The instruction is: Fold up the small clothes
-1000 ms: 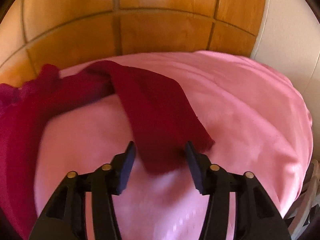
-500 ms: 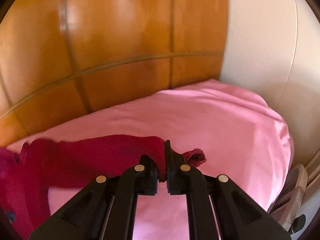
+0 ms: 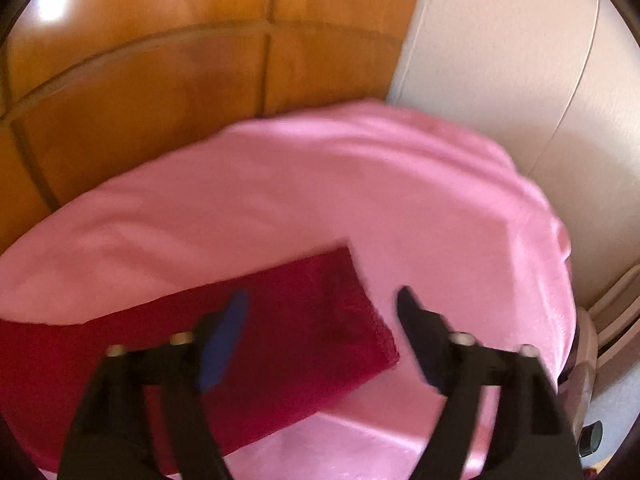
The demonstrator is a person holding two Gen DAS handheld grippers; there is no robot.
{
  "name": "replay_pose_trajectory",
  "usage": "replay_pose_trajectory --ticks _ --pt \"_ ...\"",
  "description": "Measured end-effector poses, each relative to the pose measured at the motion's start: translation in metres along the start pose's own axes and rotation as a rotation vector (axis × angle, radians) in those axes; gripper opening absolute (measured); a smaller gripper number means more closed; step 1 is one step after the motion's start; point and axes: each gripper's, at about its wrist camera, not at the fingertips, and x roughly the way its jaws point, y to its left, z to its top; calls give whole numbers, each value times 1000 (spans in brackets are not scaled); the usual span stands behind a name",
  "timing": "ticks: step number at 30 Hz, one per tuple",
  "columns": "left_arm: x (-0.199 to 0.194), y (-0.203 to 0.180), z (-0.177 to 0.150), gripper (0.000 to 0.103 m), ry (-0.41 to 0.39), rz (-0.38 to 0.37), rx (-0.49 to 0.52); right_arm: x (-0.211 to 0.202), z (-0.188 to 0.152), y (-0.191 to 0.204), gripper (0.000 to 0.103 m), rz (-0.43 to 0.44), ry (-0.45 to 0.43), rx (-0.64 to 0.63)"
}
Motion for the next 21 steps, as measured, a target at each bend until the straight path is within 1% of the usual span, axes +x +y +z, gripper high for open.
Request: replay_pose_trajectory --ticks 1,2,3,4,6,7,8,9,10,11,12,13,14,16,18,19,21 --pt "-11 21 5 67 -22 30 -48 -8 -8 10 83 6 -22 -18" --pt "-20 40 8 67 -43 50 -99 -22 -14 19 88 27 -48 -38" --pt "-32 68 13 67 -72 85 -175 -32 -19 26 90 52 -68 -50" --pt "-42 92 17 67 -95 128 -237 -52 -28 39 90 111 -97 -66" --pt "-57 131 22 67 -141 196 -337 -83 -44 66 90 229 -117 -107" --pt "-67 156 25 67 -174 248 -396 -98 -54 82 90 298 -120 -134" --pt "-75 180 28 67 -202 310 -453 -116 -66 101 90 386 -114 -165" --pt "-80 196 31 67 -217 341 -490 -126 -74 114 90 444 -106 -186" --pt "-86 225 35 67 -235 367 -559 -142 -88 137 90 534 -90 -226" --pt "-89 243 38 68 -244 378 -611 -158 -102 160 90 606 -78 -272" --pt "-90 257 40 71 -248 382 -649 -165 -110 171 90 641 -74 -295" --pt "-91 278 45 71 -256 390 -700 -180 -126 193 90 708 -61 -336" --pt "-92 293 49 71 -270 398 -737 -191 -138 211 90 759 -46 -371" --pt "-93 312 60 71 -299 395 -758 -210 -160 239 90 820 -37 -428" --pt "-89 327 76 71 -307 440 -752 -224 -179 260 90 871 -22 -467" --pt "-87 334 82 71 -307 455 -752 -231 -189 270 90 891 -19 -482" --pt "-78 348 95 71 -301 481 -761 -245 -200 288 90 902 -15 -499"
